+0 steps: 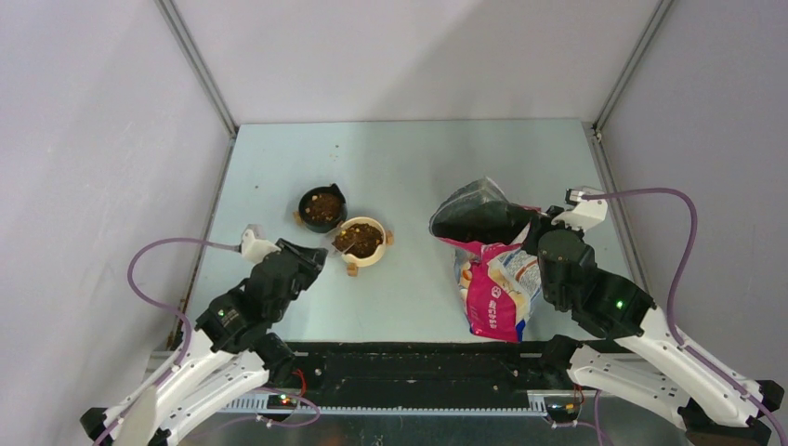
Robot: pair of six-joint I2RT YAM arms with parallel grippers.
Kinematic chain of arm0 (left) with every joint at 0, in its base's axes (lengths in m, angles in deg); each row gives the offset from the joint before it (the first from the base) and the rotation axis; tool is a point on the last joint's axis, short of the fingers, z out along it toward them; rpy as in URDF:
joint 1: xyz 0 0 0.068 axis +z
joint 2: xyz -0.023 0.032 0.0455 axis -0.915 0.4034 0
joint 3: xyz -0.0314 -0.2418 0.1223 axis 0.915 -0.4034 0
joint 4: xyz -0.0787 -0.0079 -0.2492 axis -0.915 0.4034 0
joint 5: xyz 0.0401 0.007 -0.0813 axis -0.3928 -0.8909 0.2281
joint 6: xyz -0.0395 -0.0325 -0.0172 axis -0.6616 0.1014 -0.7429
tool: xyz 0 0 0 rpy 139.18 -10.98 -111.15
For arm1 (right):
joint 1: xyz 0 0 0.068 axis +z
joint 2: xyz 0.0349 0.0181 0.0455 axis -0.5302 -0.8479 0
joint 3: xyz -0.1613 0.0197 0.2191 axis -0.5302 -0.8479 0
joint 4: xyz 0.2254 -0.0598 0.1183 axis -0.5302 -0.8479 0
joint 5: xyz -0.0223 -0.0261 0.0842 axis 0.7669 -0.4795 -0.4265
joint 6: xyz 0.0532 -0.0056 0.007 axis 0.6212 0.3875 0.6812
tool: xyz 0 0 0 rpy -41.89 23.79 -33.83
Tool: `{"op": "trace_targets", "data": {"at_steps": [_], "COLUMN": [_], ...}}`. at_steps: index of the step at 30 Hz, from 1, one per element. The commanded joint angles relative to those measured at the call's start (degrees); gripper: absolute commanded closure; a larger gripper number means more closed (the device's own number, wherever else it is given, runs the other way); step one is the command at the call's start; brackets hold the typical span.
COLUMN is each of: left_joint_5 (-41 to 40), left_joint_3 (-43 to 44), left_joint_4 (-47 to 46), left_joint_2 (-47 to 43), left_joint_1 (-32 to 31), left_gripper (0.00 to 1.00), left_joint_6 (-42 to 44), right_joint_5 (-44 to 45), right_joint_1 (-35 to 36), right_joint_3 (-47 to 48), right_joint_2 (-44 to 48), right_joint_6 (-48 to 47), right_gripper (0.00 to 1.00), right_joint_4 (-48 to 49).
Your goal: Serve the pet food
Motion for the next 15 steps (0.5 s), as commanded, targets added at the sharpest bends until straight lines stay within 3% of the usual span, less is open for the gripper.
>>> {"op": "trace_targets", "data": {"at_steps": [1,15], "left_joint_5": [-1.9,-4.3], "left_joint_3": [3.1,4.8], "left_joint_4": [-0.9,1.9], "left_joint_2": [0.5,1.3], "left_joint_1": [0.3,0.4], "left_gripper": [1.0,1.0], "left_joint_6": [2.2,2.5], "right_joint_5": [1.5,0.9], "right_joint_1": [-0.9,-2.0], "right_joint_3": [1.0,0.5], "right_joint_2": [-0.7,-0.9], "right_joint_6": [1.1,1.0], "right_gripper": [1.0,1.0], "right_joint_4": [2.9,3.0]}}
